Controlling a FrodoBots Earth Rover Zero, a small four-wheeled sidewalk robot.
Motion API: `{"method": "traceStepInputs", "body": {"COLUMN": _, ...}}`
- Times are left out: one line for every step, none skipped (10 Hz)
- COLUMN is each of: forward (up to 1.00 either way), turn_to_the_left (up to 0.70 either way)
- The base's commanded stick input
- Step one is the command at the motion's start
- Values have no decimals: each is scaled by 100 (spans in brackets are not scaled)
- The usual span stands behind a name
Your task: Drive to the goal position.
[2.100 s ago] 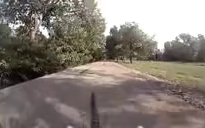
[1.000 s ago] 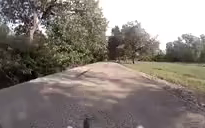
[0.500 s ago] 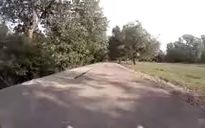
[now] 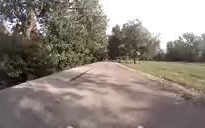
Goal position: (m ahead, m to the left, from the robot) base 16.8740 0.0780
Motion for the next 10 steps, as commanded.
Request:
{"method": "traceStepInputs", "body": {"forward": 70, "turn_to_the_left": -7}}
{"method": "traceStepInputs", "body": {"forward": 70, "turn_to_the_left": -35}}
{"method": "traceStepInputs", "body": {"forward": 70, "turn_to_the_left": -35}}
{"method": "traceStepInputs", "body": {"forward": 70, "turn_to_the_left": -35}}
{"method": "traceStepInputs", "body": {"forward": 70, "turn_to_the_left": -18}}
{"method": "traceStepInputs", "body": {"forward": 70, "turn_to_the_left": 0}}
{"method": "traceStepInputs", "body": {"forward": 70, "turn_to_the_left": 0}}
{"method": "traceStepInputs", "body": {"forward": 70, "turn_to_the_left": 0}}
{"method": "traceStepInputs", "body": {"forward": 70, "turn_to_the_left": 0}}
{"method": "traceStepInputs", "body": {"forward": 70, "turn_to_the_left": 0}}
